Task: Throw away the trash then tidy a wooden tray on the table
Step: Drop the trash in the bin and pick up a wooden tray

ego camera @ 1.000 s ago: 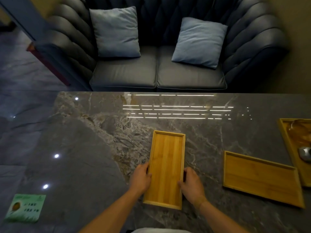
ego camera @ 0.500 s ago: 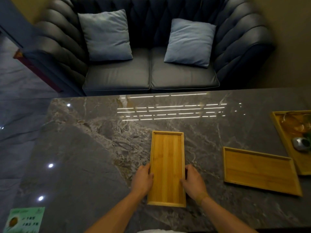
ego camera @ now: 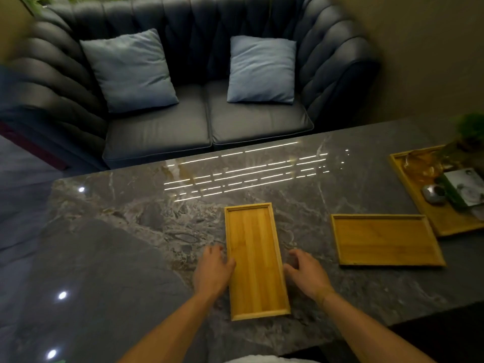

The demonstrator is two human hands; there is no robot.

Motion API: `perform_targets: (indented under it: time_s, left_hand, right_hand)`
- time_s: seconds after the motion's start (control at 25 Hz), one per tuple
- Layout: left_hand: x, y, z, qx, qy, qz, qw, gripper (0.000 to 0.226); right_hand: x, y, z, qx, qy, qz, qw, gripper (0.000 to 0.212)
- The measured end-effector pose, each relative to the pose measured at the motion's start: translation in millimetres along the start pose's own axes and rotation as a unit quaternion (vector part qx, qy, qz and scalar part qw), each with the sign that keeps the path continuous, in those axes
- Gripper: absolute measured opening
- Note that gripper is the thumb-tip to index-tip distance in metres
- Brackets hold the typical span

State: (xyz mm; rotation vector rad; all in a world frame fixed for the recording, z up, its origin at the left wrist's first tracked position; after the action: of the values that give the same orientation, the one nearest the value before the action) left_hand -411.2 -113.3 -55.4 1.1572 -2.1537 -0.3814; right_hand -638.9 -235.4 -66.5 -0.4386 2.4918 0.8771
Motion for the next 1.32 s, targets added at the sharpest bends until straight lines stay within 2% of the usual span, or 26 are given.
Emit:
perform_targets:
  time_s: [0.04,0.12,0.2,0.32,0.44,0.56,0.72,0.8,0.92,1.04,1.16,1.32]
  left_hand:
    - [12,-1,-9,0.034,-0.006,0.030,0.999,0.036]
    - [51,0,-11,0.045,-0.022,0.119,0.992,0.037]
    - [96,0,4,0.000,-0.060,0.207,0.977,0.039]
    - [162,-2,42,-0.066,-0.161,0.289,0.941,0.043]
    - [219,-6,82,-0.107,-0.238,0.309,0.915,0.051]
    - [275,-8,128,-0.135,-0.311,0.322,0.884,0.059]
    - [334,-8,184,-0.158,-0.366,0.331,0.855,0.075]
    - [345,-9,203,-0.166,-0.380,0.320,0.852,0.075]
    - [342,-10,217,-0.151,-0.396,0.311,0.851,0.058]
    - [323,-1,221,-0.138,-0.382,0.301,0.863,0.040]
    - [309,14,219,-0.128,-0.336,0.283,0.889,0.031]
    - [297,28,197,-0.095,-0.279,0.264,0.918,0.018]
  right_hand:
    - [7,3,-11,0.016,0.025,0.003,1.000,0.045]
    - [29,11,-38,0.035,0.070,0.013,0.997,0.037]
    - [58,18,-67,0.048,0.088,0.037,0.994,0.032]
    - [116,33,-114,0.084,0.061,0.106,0.989,0.029]
    - [173,50,-147,0.095,0.059,0.169,0.979,0.032]
    - [220,64,-162,0.072,0.064,0.239,0.966,0.044]
    - [253,59,-168,0.082,-0.001,0.291,0.953,0.056]
    - [262,50,-168,0.116,-0.093,0.303,0.941,0.056]
    - [272,38,-165,0.167,-0.233,0.333,0.898,0.056]
    - [271,25,-159,0.198,-0.281,0.342,0.874,0.043]
    - [266,16,-152,0.199,-0.290,0.327,0.877,0.027]
    - [250,3,-163,0.188,-0.279,0.264,0.904,0.021]
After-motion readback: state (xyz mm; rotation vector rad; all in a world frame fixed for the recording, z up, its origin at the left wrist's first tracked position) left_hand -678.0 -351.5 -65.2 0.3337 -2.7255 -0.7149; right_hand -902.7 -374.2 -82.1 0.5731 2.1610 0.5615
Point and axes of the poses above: each hand's wrist, its own y-axis away from the middle knuckle, its own z-axis out of the palm, x = y × z, the point moved 8 cm from there along -y, towards the middle knuckle, and after that the axes turned 6 degrees about -z, right-handed, at the moved point
